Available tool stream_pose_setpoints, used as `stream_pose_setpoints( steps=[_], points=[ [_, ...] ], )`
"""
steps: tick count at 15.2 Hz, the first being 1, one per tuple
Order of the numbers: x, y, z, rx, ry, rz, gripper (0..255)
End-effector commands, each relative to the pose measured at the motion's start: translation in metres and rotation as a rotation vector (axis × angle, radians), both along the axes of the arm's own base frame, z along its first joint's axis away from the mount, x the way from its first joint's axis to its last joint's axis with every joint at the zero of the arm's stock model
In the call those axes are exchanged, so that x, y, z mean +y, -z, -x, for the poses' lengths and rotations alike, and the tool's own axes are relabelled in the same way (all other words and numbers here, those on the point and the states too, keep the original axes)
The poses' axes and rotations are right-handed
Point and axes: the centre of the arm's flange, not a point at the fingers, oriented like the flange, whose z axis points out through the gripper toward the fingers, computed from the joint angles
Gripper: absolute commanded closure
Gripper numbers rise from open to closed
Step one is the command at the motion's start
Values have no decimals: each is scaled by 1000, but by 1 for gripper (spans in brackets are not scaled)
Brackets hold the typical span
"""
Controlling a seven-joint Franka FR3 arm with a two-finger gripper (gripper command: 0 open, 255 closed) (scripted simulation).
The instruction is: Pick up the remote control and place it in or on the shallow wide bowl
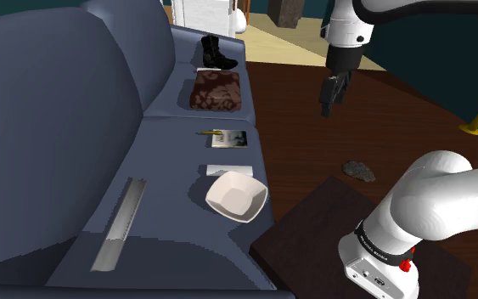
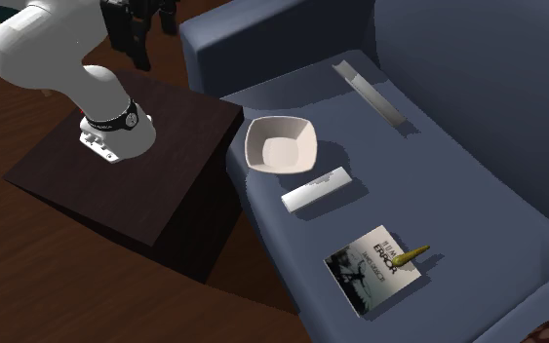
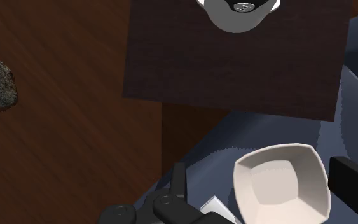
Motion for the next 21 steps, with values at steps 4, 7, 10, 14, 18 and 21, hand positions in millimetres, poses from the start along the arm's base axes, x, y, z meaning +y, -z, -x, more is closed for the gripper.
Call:
stream_pose_setpoints(
  steps=[4, 7, 10, 14, 18, 21],
  points=[
    [0, 29, -27, 5, -45, -10, 0],
    [1, 59, -54, 10, -91, -20, 0],
    [3, 88, -81, 15, -136, -31, 0],
    [9, 128, -116, 21, -197, -44, 0],
    [18, 167, -150, 28, -258, -58, 0],
    [26, 197, -175, 33, -303, -68, 0]
  ],
)
